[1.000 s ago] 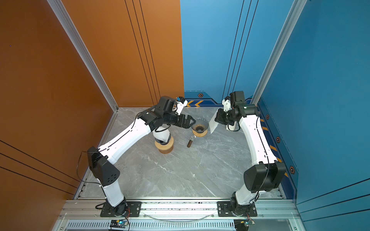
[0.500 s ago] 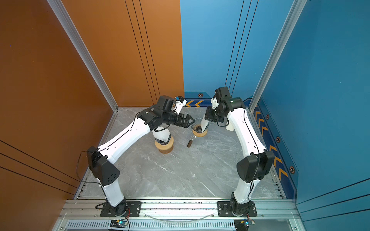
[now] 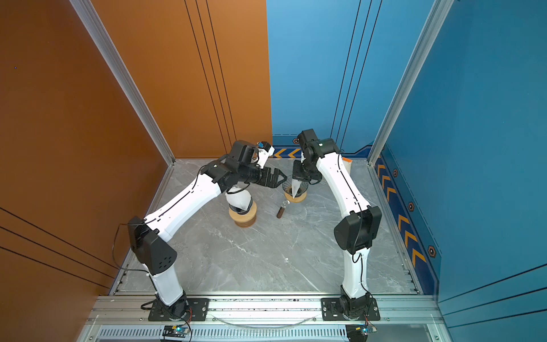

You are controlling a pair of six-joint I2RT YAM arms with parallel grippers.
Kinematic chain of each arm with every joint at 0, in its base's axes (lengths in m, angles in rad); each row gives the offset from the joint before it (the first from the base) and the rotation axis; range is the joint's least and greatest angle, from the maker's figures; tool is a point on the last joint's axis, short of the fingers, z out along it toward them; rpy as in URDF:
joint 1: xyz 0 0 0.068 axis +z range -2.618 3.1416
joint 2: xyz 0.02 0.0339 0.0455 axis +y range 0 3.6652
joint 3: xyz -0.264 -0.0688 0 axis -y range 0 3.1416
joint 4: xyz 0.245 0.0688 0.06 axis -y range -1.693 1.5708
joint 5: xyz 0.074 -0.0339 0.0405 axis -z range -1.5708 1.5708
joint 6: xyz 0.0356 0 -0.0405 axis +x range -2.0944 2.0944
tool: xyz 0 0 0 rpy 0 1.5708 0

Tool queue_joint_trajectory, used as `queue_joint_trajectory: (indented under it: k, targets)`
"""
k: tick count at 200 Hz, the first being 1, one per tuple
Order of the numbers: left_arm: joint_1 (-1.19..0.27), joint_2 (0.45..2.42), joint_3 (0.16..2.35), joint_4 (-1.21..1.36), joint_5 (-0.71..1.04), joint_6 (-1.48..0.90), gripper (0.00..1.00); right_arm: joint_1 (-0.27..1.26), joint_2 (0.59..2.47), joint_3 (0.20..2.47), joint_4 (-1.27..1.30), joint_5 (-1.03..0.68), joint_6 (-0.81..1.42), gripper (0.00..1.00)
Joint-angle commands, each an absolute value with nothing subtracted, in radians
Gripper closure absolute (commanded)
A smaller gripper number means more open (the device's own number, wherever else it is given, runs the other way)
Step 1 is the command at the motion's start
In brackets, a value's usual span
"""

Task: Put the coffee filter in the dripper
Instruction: 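Pull the paper filter out and carry it over the glass dripper, then lower the filter into the dripper with right gripper while left holds rim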

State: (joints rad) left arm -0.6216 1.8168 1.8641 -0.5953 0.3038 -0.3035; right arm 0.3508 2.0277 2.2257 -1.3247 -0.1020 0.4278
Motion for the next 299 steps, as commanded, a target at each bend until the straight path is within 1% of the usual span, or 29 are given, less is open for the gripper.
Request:
queue_joint_trajectory:
  k: [1,31,37,57,70,144,152,154,160,189,246,299]
  targets:
    - [-0.613,1.835,1.881,-0.614,0.342,-0.305,0.02,0.360,2.053,2.256,-1.386,-0.049,0.439,1.00]
    - [-0.611,1.866,1.900,-0.614,0.369,-0.317,0.02,0.368,2.068,2.263,-1.385,-0.056,0.428,1.00]
    - [-0.611,1.875,1.905,-0.614,0.376,-0.320,0.02,0.369,2.099,2.265,-1.386,-0.057,0.426,1.00]
    - [-0.611,1.902,1.919,-0.613,0.392,-0.325,0.00,0.370,2.114,2.270,-1.384,-0.060,0.420,1.00]
    - [-0.610,1.919,1.927,-0.614,0.394,-0.327,0.01,0.370,2.120,2.274,-1.385,-0.060,0.416,1.00]
    - [-0.591,2.022,2.010,-0.624,0.387,-0.351,0.12,0.370,2.120,2.279,-1.365,-0.097,0.394,1.00]
    - [-0.587,2.033,2.018,-0.627,0.383,-0.358,0.12,0.370,2.118,2.279,-1.365,-0.099,0.394,1.00]
    - [-0.587,2.036,2.019,-0.629,0.380,-0.359,0.16,0.370,2.118,2.279,-1.366,-0.099,0.392,1.00]
    - [-0.586,2.044,2.026,-0.634,0.364,-0.363,0.20,0.370,2.117,2.278,-1.365,-0.101,0.390,1.00]
    - [-0.587,2.076,2.047,-0.650,0.317,-0.361,0.26,0.373,2.113,2.278,-1.362,-0.097,0.382,1.00]
    - [-0.581,2.116,2.065,-0.683,0.295,-0.365,0.30,0.373,2.098,2.277,-1.361,-0.089,0.376,1.00]
    - [-0.572,2.118,2.059,-0.685,0.294,-0.362,0.34,0.373,2.081,2.274,-1.361,-0.055,0.379,0.93]
